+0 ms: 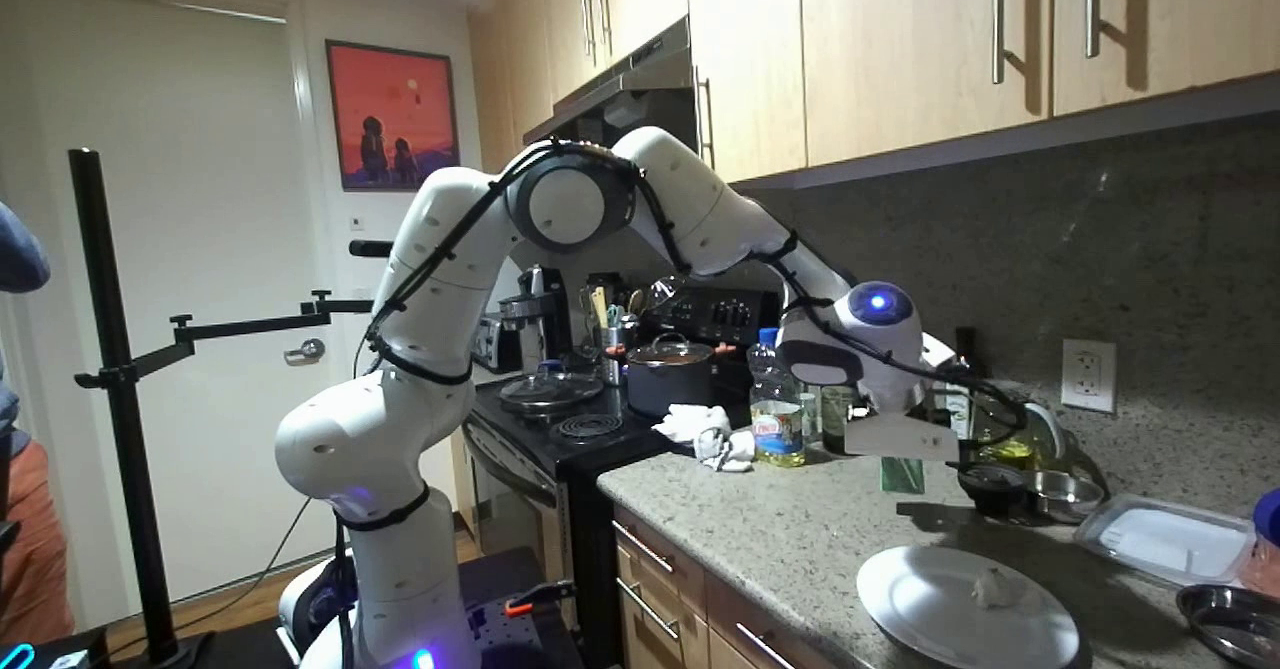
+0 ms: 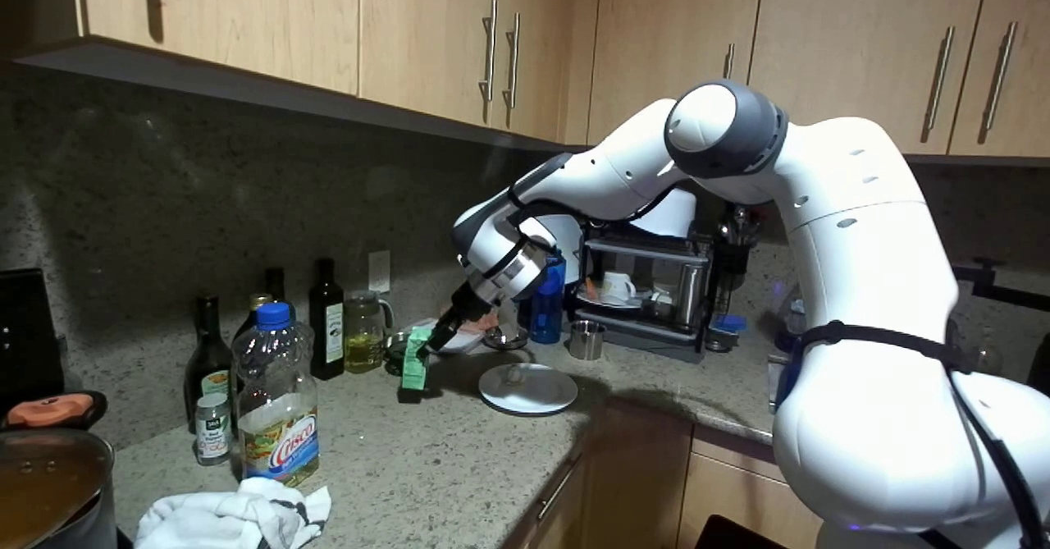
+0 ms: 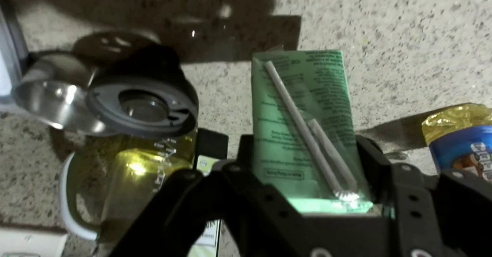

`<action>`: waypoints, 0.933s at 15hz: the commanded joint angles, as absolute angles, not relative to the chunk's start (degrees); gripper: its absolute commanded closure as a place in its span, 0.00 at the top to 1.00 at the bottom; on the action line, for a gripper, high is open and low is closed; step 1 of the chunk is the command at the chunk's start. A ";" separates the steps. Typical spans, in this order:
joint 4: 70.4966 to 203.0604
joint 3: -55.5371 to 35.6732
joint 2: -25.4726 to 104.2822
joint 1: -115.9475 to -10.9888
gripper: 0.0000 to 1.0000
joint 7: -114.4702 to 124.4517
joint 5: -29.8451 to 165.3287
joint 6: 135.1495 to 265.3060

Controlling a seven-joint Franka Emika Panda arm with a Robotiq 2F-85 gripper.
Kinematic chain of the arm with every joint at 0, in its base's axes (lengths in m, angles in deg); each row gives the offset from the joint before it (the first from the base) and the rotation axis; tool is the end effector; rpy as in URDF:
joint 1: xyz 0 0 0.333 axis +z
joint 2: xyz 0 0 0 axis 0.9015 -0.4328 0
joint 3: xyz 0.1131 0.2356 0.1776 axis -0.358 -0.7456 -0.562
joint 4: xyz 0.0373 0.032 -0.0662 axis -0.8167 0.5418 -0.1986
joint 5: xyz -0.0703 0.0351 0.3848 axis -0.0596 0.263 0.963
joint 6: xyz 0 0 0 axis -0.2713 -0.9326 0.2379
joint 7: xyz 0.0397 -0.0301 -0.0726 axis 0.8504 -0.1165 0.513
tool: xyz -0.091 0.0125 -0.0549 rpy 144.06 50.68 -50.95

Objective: Pick the green box from the plate and put it on the counter

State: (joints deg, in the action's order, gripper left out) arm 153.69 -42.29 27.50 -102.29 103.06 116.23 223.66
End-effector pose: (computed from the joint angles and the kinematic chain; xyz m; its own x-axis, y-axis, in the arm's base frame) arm 0.6348 -0.1623 0.2933 0.5788 0.4952 0.6479 0.5929 -0.8011 0.0826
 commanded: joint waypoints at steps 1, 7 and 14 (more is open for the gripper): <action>156.54 -37.53 28.42 -99.60 0.66 108.13 123.67 221.46; 159.88 -38.72 29.39 -101.17 0.91 107.80 122.28 223.34; 162.44 -38.16 34.95 -100.14 1.00 106.43 119.96 223.78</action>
State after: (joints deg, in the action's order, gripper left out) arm 158.45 -38.44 29.40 -100.68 107.06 121.08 222.78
